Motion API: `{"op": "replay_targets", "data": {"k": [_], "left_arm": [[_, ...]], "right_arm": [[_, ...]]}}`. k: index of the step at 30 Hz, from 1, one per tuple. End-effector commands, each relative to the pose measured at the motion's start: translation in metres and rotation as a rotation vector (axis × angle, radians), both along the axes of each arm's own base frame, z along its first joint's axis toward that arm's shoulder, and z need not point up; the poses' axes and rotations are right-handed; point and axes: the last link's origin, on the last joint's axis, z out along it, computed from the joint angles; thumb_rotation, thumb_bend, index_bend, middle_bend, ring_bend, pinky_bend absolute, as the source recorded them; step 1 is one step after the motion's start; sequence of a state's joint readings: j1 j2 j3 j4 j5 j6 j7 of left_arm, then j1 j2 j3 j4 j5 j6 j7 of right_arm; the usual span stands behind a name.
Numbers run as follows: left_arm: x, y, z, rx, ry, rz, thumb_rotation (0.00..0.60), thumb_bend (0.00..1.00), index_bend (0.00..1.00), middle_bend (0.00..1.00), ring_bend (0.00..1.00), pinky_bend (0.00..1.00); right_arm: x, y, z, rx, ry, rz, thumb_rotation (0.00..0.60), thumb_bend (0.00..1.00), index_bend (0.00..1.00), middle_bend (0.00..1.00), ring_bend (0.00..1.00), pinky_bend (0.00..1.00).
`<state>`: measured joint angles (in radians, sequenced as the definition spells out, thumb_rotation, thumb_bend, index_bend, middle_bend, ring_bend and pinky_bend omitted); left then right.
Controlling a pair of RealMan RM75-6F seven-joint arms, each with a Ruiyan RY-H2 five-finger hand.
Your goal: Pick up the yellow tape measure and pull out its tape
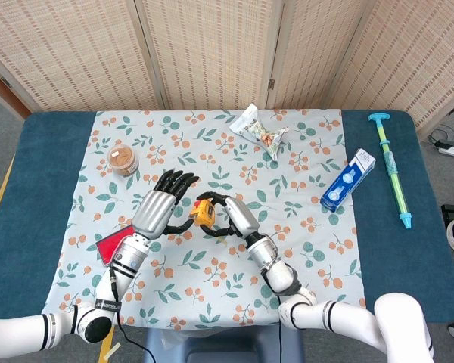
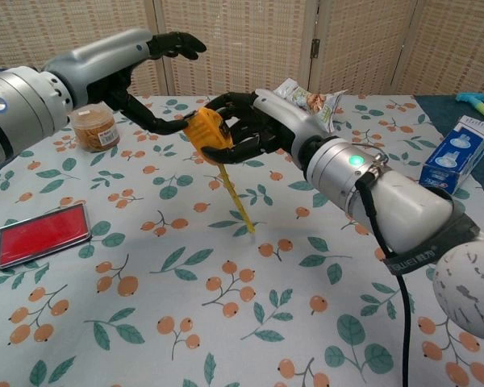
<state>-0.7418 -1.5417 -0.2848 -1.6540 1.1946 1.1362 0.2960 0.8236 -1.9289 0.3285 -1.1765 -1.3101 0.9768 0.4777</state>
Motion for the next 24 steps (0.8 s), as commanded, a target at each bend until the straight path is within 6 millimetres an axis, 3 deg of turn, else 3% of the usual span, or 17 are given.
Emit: {"op": "replay_targets", "data": {"k": [1,7,20,24], "left_arm": [[-0.0009,0.0,0.0003,0.004,0.003,0.001,0.6,0.36,0.15,0.13,0.08,0.0],[0.0002,0.0003,0.0004,0.009,-0.006,-0.002,0.6,0.37,0.17,0.13,0.09,0.0],[-0.0026,0.0025,-0.0013,0.014,-0.044,-0.009,0.6,0.78,0.38,0.16,0.14,0.0],[-0.0034,0.0022,-0.0033,-0.006,-0.051,-0.008,0.6,0.81,0.45,0.19,0.15,0.0]], "right_arm": [[-0.0011,0.0,0.0004,0.001,-0.001,-0.003,0.6,0.47,0.57,0.51,0.44,0.24],[-0.0019,0.0011,0.0003,0.006,0.002,-0.003,0.6,0.47,0.57,0.51,0.44,0.24],[-0.0027,0.0004,-0.0009,0.014,0.008,-0.01,0.6,0.47,0.57,0.51,0.44,0.24],[-0.0025,-0.0009,-0.0017,0.016,0.01,-0.014,0.6,0.47,0.57,0.51,0.44,0.24]]}}
